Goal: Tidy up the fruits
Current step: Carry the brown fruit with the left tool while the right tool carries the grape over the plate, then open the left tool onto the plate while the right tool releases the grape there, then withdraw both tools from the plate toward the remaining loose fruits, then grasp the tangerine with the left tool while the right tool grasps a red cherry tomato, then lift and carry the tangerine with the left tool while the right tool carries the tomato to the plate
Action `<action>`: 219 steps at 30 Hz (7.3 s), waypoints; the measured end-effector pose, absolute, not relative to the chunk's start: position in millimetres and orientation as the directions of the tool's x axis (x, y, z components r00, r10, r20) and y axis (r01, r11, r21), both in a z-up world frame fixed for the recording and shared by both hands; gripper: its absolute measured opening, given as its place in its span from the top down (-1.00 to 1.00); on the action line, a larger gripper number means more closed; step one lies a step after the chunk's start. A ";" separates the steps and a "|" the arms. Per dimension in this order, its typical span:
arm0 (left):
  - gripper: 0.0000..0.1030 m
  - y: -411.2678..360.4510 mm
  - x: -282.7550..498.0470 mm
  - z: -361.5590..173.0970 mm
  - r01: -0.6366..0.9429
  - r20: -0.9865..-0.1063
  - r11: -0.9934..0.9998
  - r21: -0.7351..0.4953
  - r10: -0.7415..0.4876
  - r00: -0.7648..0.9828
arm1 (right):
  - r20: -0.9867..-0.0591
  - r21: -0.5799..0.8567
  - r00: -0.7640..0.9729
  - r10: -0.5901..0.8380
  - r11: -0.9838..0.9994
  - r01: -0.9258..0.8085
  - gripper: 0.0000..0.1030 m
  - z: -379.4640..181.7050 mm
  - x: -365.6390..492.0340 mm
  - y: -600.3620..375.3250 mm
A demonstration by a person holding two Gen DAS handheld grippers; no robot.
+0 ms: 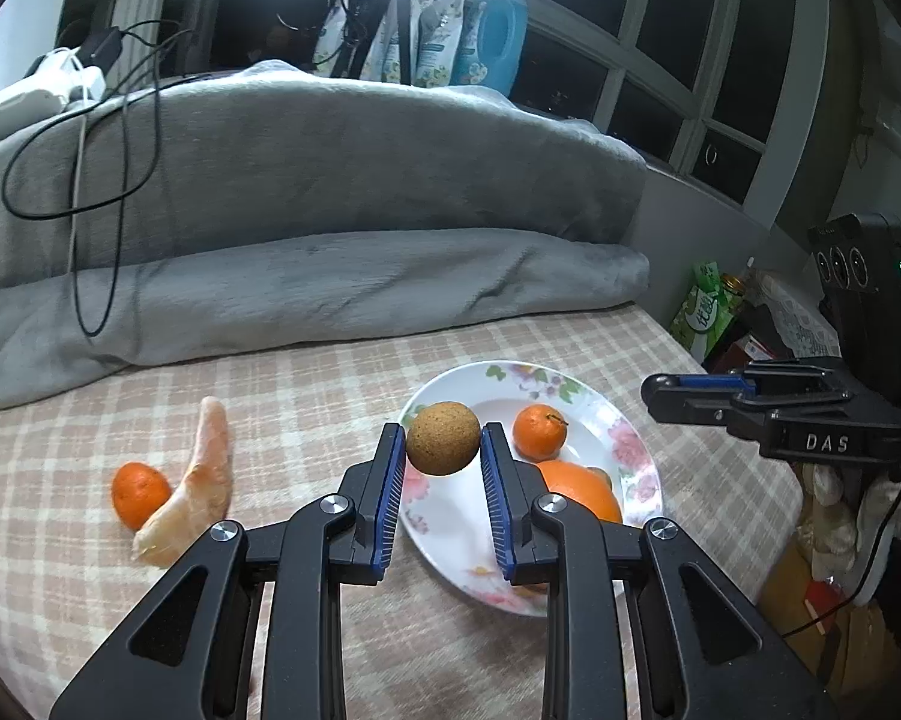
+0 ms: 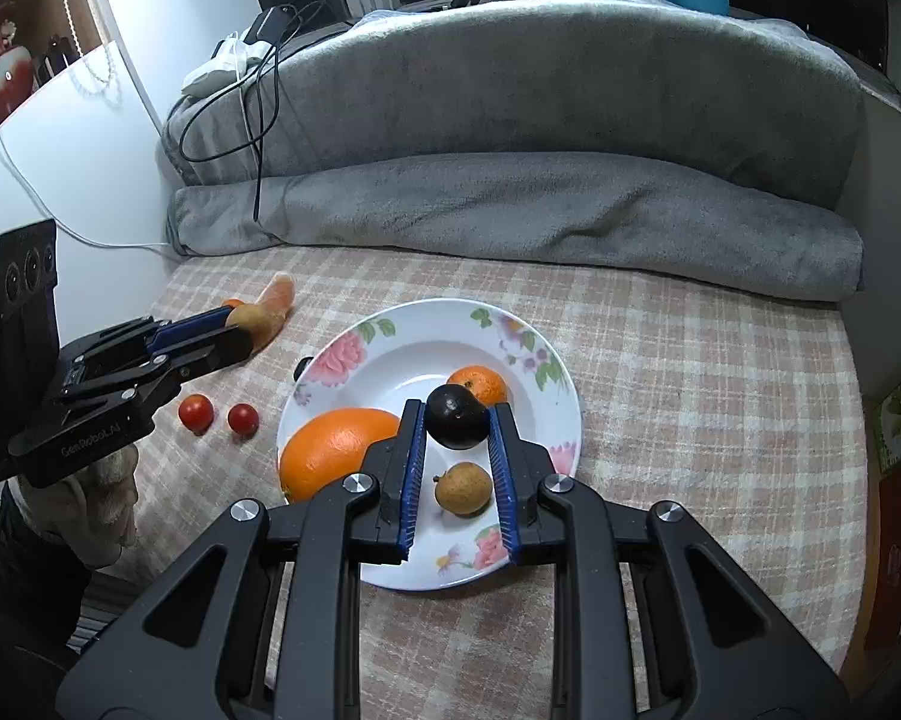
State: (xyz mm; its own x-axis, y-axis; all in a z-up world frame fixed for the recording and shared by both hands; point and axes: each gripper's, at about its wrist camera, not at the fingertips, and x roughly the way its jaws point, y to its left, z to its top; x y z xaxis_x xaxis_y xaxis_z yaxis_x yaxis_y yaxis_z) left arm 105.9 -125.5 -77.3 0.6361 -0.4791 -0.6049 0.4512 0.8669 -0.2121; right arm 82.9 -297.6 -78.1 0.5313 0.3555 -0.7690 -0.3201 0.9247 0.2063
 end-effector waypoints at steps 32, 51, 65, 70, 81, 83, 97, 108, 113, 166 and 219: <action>0.53 -153.7 123.8 -81.3 0.489 -0.621 0.845 -0.216 -0.506 0.599 | -0.773 0.225 0.512 0.374 0.917 -0.329 0.57 -94.9 85.1 -300.9; 0.04 -153.9 119.4 -74.0 0.492 -0.605 0.846 -0.208 -0.506 0.615 | -0.748 0.190 0.565 0.348 0.928 -0.320 -0.50 -85.5 81.2 -303.8; -0.57 -149.9 111.2 -62.4 0.493 -0.579 0.850 -0.184 -0.499 0.645 | -0.733 0.169 0.594 0.333 0.934 -0.314 -0.88 -76.9 73.3 -302.5; -0.57 -146.0 107.5 -59.1 0.487 -0.574 0.855 -0.180 -0.493 0.654 | -0.726 0.166 0.602 0.331 0.935 -0.314 -0.90 -73.2 70.7 -300.4; -0.57 -137.5 100.7 -50.9 0.480 -0.557 0.861 -0.170 -0.486 0.674 | -0.703 0.174 0.628 0.334 0.937 -0.303 -0.90 -67.1 64.9 -297.7; -0.57 -136.7 99.8 -50.6 0.479 -0.555 0.862 -0.168 -0.484 0.677 | -0.697 0.181 0.632 0.338 0.936 -0.301 -0.90 -65.7 64.1 -297.4; -0.57 -119.6 99.0 -48.2 0.457 -0.545 0.873 -0.171 -0.471 0.694 | -0.666 0.171 0.655 0.358 0.927 -0.333 -0.90 -52.8 57.7 -277.9; -0.57 -90.7 102.2 -47.5 0.418 -0.539 0.891 -0.175 -0.442 0.717 | -0.658 0.161 0.647 0.384 0.912 -0.378 -0.90 -44.8 58.6 -247.8; -0.57 -68.9 106.6 -49.4 0.383 -0.539 0.907 -0.176 -0.415 0.733 | -0.645 0.162 0.647 0.407 0.900 -0.405 -0.90 -42.2 57.4 -232.8; 0.21 36.4 175.8 -133.5 0.235 -0.699 0.865 -0.444 -0.499 0.512 | -0.758 0.271 0.303 0.578 0.702 -0.659 -0.09 -127.9 66.8 -81.5; 0.39 51.1 159.8 -111.8 0.205 -0.627 0.833 -0.514 -0.528 0.572 | -0.757 0.249 0.339 0.558 0.727 -0.641 0.32 -132.0 71.2 -83.1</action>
